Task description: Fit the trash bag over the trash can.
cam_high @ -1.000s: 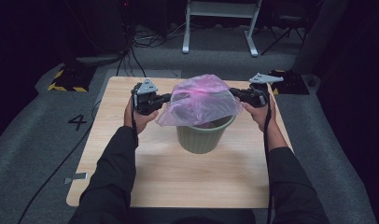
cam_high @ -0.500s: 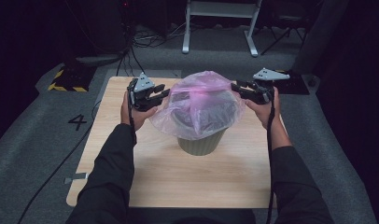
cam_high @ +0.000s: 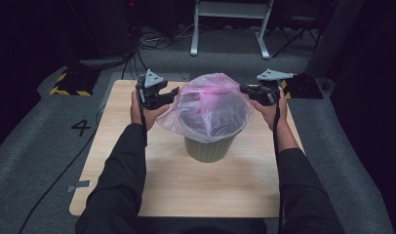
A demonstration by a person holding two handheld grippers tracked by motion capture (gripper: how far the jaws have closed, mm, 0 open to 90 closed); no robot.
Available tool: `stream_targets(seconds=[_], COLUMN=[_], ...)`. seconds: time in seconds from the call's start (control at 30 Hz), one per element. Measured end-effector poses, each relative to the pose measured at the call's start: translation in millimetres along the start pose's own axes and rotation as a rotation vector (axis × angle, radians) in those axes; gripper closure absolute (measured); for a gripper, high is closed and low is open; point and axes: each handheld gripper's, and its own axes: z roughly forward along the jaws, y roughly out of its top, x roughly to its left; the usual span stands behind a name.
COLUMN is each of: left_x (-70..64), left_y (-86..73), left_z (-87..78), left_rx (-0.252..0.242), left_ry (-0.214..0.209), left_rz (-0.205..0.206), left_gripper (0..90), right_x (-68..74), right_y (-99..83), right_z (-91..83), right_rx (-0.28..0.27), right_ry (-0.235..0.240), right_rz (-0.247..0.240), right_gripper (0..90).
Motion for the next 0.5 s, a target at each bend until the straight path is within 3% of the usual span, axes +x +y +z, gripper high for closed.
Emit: stream_targets(seconds=[0.07,0.13,0.17,0.3,0.4,0.5], left_x=[-2.3,-8.5,-14.7,-32.6,-39.9,-50.3], left_y=[2.3,5.3,5.9,1.5,-2.8,-5.9], left_z=[-10.2,-25.5,-35.9,-68.3,-87.7,-109.5], left_rx=[-0.024,-0.047,-0.062,-0.076,-0.095,-0.125], left_ry=[-0.016,-0.089,-0.112,-0.152,-0.159,-0.21], left_rz=[0.004,0.02,0.047,0.122,0.14,0.151], left_gripper=[35.5,30.1,27.6,24.7,22.5,20.5], right_x=[-0.2,-1.0,-1.4,0.3,2.3,3.5], right_y=[-0.9,-1.6,-1.8,-4.2,-6.1,-6.6], right_z=[-2.3,-5.2,-6.4,-13.5,-17.7,-21.5], right_rx=[-0.004,-0.008,-0.01,-0.013,-0.008,-0.006], right_ry=[-0.003,0.001,0.0,0.011,0.01,0.006], right_rz=[0.002,0.008,0.006,0.003,-0.002,-0.001], right_gripper=[90.0,90.0,90.0,90.0,90.0,90.0])
